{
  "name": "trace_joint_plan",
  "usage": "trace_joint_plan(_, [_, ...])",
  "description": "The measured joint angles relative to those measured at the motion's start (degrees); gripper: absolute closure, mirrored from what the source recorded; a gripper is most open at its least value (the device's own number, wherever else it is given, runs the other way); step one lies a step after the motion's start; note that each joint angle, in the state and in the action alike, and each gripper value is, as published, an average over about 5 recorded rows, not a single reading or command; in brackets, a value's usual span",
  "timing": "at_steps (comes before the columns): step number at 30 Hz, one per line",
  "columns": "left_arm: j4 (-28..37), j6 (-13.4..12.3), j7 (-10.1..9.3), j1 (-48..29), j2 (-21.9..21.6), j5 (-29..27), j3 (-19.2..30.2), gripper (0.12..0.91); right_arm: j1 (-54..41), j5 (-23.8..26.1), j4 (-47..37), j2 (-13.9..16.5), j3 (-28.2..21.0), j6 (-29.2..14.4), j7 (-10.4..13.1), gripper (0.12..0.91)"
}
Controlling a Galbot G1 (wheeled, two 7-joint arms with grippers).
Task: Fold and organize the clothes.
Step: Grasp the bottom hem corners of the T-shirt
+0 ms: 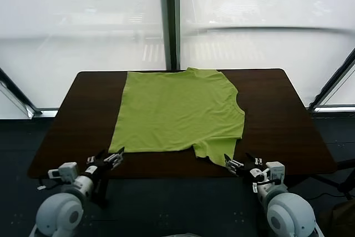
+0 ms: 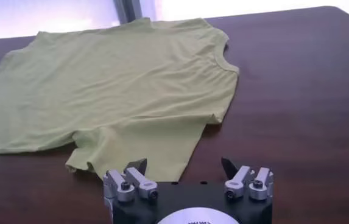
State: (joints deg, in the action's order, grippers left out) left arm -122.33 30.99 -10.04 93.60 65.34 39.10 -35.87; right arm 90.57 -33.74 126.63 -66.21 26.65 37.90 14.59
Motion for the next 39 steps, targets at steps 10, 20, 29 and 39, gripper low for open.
trace_joint_plan(10, [0.4,0.1,0.12,0.0,0.4,-0.6,0.0,0.141,0.1,0.5,-0.6,-0.4,-1.1,-0.1,0.0,0.544])
trace_joint_plan(20, [0.3,0.3,0.17,0.2,0.6,-0.7,0.0,0.680,0.9,0.3,-0.1,-0.1,-0.9,-0.4,-0.2,0.886])
trace_joint_plan(29, [-0.4,0.1,0.16,1.1,0.9,-0.9,0.0,0.881,3.2,-3.7,2.7,1.6,1.9,-1.5,-0.4,0.886])
trace_joint_plan(39, [-4.2,0.6,-0.39,4.9,-0.4,-1.1,-1.2,0.881,8.5,-6.0,9.5,5.2,5.9,1.0,2.0,0.886])
